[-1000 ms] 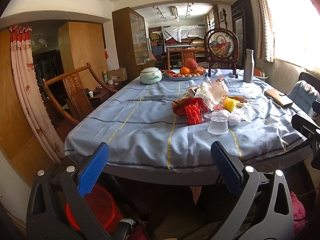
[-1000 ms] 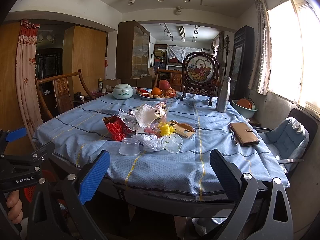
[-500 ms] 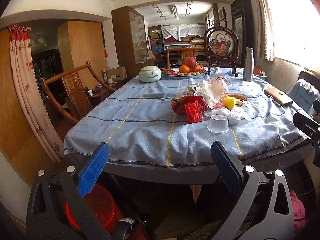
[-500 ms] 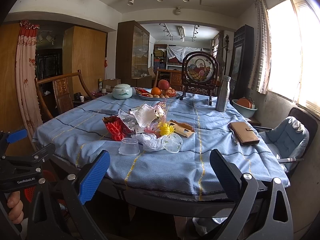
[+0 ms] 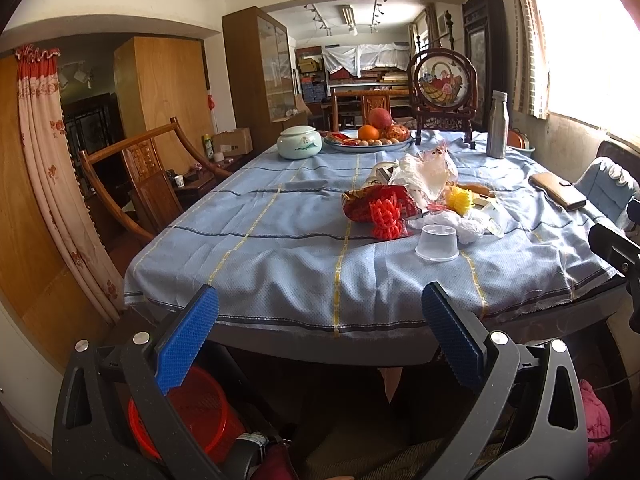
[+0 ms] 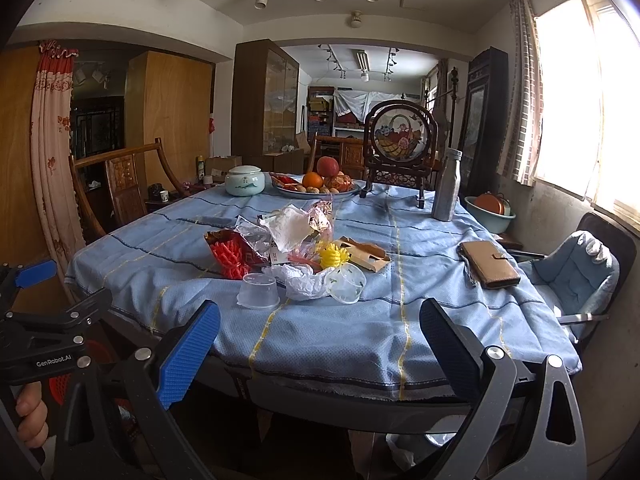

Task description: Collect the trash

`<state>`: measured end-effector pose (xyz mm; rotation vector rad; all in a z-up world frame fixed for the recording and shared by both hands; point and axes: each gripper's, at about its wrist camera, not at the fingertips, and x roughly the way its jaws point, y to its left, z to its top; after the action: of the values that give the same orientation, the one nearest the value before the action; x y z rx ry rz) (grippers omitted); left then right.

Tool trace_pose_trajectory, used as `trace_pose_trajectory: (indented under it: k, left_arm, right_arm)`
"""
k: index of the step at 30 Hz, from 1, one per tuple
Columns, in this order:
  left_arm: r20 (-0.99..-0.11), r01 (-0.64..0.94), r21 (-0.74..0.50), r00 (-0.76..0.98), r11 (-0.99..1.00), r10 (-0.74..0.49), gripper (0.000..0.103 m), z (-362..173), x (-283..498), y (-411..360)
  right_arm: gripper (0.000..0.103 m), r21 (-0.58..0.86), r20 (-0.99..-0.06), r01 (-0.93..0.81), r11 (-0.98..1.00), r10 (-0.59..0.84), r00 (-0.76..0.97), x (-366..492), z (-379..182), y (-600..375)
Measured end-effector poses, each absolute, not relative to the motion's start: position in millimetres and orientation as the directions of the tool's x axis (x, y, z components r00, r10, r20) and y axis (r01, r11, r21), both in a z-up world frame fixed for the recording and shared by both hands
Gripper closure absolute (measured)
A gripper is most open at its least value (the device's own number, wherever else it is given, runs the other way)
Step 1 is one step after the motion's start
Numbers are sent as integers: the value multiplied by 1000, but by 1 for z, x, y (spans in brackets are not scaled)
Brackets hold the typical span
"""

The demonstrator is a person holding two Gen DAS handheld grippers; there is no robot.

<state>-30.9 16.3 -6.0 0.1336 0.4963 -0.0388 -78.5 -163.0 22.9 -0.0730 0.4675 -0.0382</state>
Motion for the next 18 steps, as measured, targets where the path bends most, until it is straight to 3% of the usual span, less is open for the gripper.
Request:
trace_pose_trajectory:
  k: [18]
  left_arm:
    - [-565,59,82,825,995,-2,6,-24,-2,32]
  right_arm:
    - [5,-56,-473,93,994,-109,875,-61,6,-207]
